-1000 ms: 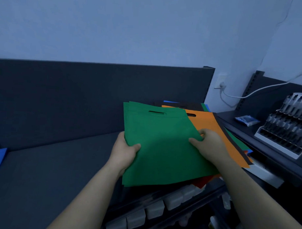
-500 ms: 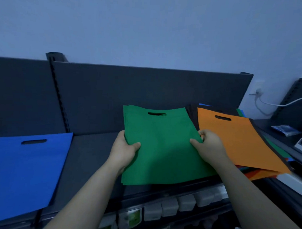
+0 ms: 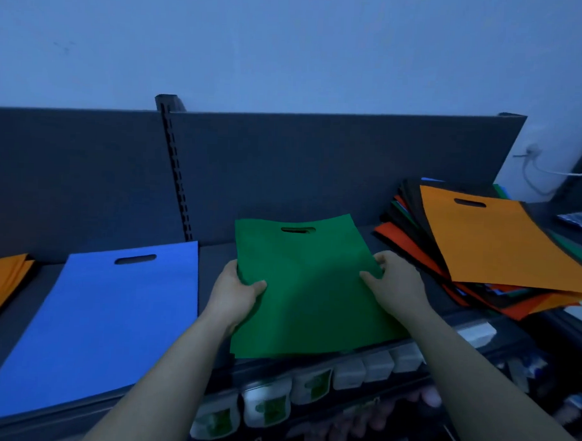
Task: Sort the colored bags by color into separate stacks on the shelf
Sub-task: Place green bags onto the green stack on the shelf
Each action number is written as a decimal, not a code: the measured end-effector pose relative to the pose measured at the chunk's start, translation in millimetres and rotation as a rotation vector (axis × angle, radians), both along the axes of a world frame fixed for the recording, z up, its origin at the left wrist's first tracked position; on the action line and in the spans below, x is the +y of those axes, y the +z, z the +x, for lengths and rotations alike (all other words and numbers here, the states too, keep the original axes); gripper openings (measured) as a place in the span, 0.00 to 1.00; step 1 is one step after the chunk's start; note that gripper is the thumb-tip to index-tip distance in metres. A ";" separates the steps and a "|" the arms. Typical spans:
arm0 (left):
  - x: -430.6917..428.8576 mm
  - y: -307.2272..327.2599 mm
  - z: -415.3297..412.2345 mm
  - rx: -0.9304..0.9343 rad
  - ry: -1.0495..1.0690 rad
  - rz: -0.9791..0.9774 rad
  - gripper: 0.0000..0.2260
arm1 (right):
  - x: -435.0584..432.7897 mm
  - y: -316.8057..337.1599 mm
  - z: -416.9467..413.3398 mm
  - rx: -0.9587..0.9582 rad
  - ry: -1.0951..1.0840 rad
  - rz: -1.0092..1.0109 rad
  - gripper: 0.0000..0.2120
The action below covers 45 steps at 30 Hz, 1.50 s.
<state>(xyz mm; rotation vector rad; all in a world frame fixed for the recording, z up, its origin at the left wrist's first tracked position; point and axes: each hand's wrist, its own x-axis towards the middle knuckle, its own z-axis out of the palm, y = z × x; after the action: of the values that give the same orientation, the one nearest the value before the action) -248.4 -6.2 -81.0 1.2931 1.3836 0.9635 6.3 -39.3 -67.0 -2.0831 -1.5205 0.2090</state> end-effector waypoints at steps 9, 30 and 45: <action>3.8 -21.2 -7.1 0.086 0.035 -0.065 0.19 | 7.9 -12.7 -7.0 -0.042 0.009 -0.054 0.19; 10.3 -25.2 14.9 0.241 0.222 -0.066 0.17 | 55.6 -24.2 18.3 0.007 0.172 -0.138 0.18; -59.1 16.1 -82.3 0.206 0.595 0.053 0.18 | 67.1 -4.6 -97.7 0.131 0.546 0.096 0.22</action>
<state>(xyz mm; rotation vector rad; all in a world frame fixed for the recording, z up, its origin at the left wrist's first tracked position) -330.7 -65.3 -64.9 1.0532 1.9759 1.2899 -91.4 27.8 -71.6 -1.5099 -1.9423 0.4512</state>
